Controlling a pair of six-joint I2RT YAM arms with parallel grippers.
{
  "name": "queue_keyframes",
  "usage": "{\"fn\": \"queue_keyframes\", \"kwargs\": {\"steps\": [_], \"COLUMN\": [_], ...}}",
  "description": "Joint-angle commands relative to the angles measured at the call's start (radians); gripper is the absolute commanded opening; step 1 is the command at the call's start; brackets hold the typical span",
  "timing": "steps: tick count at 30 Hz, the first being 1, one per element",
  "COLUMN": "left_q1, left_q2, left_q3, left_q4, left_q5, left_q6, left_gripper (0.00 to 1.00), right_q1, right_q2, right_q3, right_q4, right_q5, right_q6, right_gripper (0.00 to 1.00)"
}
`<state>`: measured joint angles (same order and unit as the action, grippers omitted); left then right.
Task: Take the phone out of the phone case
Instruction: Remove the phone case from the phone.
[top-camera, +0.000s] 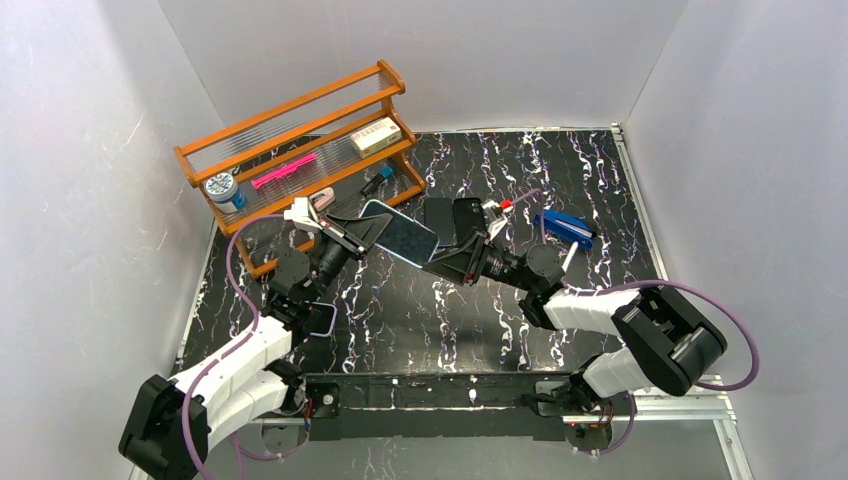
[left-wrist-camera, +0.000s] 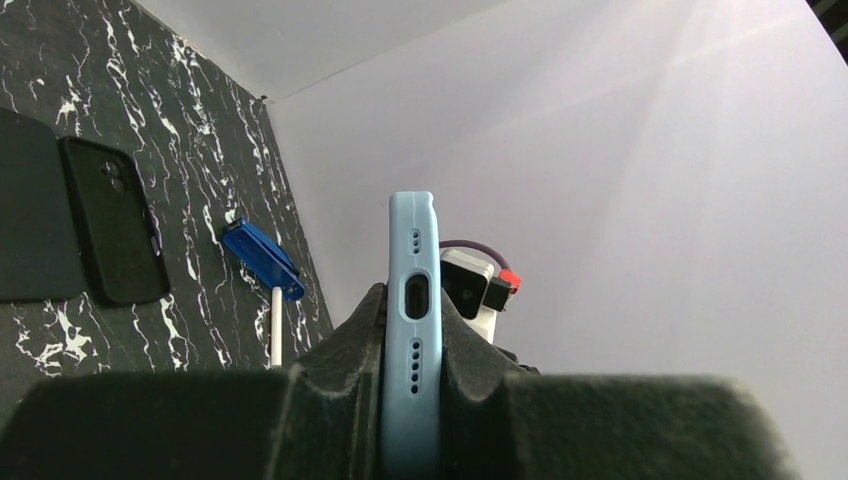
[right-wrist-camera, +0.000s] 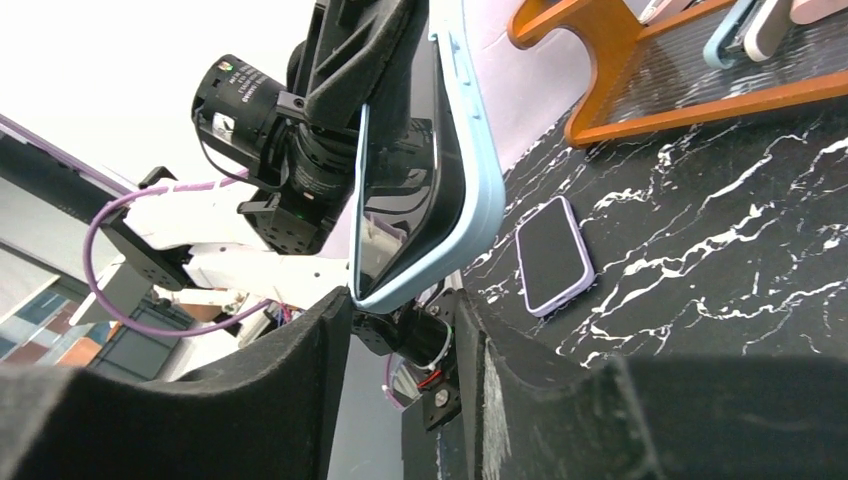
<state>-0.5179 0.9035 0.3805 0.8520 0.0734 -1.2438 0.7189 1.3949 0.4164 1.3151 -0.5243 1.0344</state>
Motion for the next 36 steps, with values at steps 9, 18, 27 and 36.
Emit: {"fn": "queue_keyframes", "kwargs": {"steps": [9,18,27,36], "left_q1": [0.002,0.002,0.002,0.002], "left_q2": [0.009,0.010,0.018,0.022], "left_q3": [-0.027,-0.046,-0.031,-0.025], "left_q4": [0.185,0.193,0.194,0.194], "left_q5": [0.008,0.010,0.057,0.101], "left_q6": [-0.107,-0.221,-0.281,-0.295], "left_gripper": [0.00,0.00,0.00,0.00], "right_q1": [0.009,0.008,0.008,-0.008], "right_q2": [0.056,0.063,0.044,0.023], "right_q3": [0.080,0.108,0.192,0.274], "right_q4": [0.094,0.069,-0.138,-0.405], "right_q5": [-0.078,-0.204,-0.254,-0.188], "right_q6": [-0.055,-0.281,-0.583,-0.832], "right_gripper": [0.24,0.10,0.05,0.05]}}
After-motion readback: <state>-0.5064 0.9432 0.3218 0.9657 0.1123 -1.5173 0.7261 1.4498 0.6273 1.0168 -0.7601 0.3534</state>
